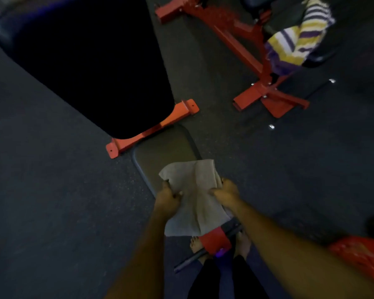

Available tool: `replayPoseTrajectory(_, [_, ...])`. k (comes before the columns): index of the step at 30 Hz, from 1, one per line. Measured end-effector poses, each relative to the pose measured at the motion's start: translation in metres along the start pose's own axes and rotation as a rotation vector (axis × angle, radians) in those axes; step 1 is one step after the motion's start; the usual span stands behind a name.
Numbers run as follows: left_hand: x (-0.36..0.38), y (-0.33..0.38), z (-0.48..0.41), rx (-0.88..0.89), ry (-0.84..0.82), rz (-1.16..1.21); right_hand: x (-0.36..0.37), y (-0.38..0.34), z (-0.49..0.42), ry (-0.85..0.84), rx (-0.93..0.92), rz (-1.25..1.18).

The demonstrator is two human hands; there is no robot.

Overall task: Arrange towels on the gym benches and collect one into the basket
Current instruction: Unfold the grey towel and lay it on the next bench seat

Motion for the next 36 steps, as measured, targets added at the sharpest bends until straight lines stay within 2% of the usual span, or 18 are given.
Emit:
replayPoseTrajectory(7, [-0.018,0.098,0.073,0.186,-0.047,-0.055,-0.113,0.013,0.067,0.121,-0.016,-0.129])
replayPoseTrajectory(14, [0.049,0.224,0.168,0.403,-0.177,-0.146,-0.249,0.114,0.122,0.328,0.048,-0.372])
replayPoseTrajectory(19, [0.146,0.299,0.262,0.562,-0.256,-0.184,-0.337,0.236,0.154,0.475,0.112,-0.546])
replayPoseTrajectory(27, [0.341,0.352,0.414,0.726,-0.373,-0.364,-0.436,0.465,0.183,0.629,0.199,-0.729])
replayPoseTrajectory(31, [0.428,0.367,0.468,0.799,-0.436,-0.453,-0.459,0.57,0.195,0.674,0.301,-0.813])
replayPoseTrajectory(36, [0.502,0.381,0.501,0.877,-0.467,-0.543,-0.469,0.654,0.191,0.699,0.379,-0.883])
Point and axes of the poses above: each hand's wrist, its own z-axis away from the middle knuckle, its own x-axis out of the palm, y = z × x, the point moved 5 cm from there along -z, towards the middle knuckle, and after that the axes turned 10 degrees about y, right-handed, at the moved point
